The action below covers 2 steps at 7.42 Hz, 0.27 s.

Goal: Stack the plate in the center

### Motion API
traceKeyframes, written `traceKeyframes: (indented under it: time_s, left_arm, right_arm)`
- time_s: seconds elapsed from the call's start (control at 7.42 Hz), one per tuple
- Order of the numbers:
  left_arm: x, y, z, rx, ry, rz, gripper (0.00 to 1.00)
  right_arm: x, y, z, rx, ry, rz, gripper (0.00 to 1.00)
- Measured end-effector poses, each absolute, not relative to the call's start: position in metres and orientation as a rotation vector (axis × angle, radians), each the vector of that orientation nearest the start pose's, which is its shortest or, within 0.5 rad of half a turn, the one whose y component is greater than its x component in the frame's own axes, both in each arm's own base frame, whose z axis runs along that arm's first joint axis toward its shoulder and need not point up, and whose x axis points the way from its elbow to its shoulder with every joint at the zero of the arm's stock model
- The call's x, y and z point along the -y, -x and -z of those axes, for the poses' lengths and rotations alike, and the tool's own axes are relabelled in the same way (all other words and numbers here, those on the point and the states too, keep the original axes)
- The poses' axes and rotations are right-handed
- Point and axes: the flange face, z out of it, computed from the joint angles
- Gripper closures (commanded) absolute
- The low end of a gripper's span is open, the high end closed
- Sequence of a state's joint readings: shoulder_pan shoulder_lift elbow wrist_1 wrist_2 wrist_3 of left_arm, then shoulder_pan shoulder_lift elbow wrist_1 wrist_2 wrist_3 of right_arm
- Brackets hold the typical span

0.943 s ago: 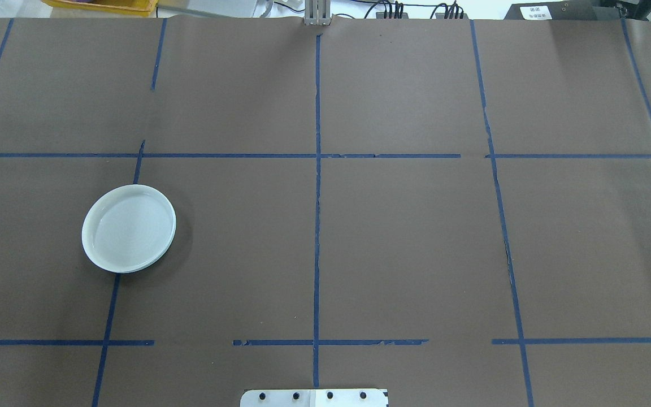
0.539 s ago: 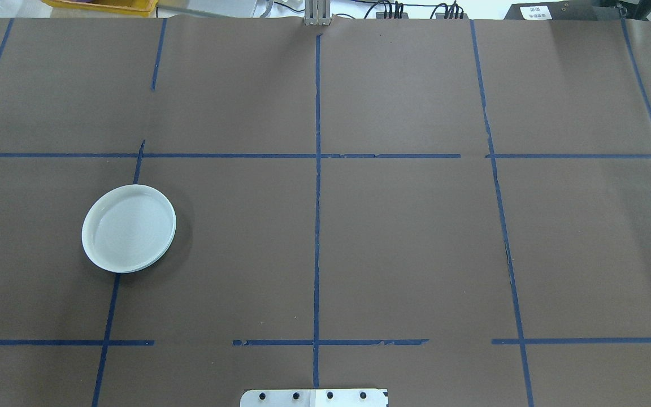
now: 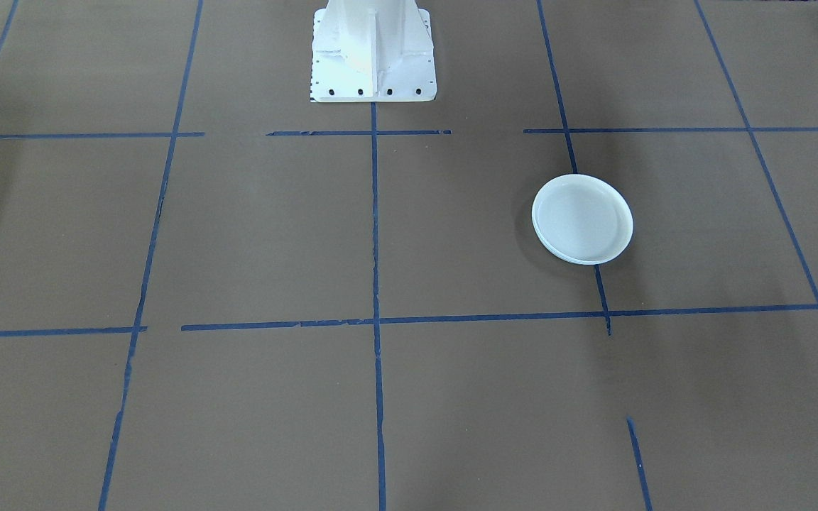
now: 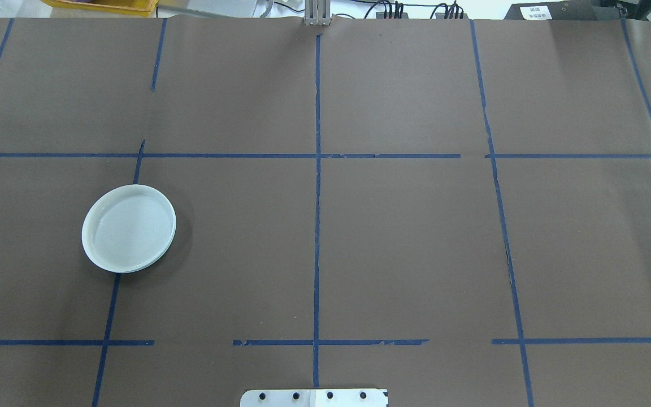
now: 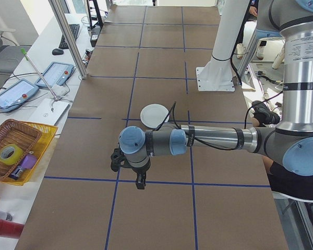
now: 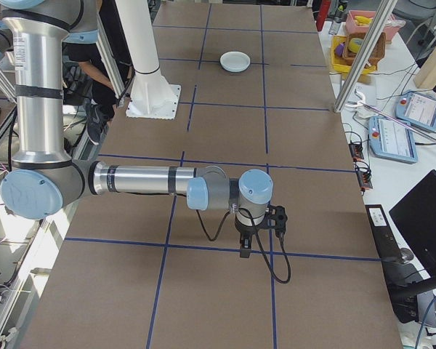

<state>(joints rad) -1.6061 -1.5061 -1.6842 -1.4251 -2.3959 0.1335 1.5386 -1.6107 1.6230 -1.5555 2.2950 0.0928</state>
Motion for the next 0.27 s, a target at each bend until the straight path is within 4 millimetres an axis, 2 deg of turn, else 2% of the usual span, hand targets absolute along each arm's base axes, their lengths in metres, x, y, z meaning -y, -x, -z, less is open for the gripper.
traceKeyframes:
  time_s: [0.27]
  left_arm:
    - [0.4552, 0.0779, -0.6435, -0.829, 0.018, -0.05, 0.0]
  right_arm:
    - [0.4789, -0.0519, -0.6541, 0.725, 0.019, -0.048, 0.0]
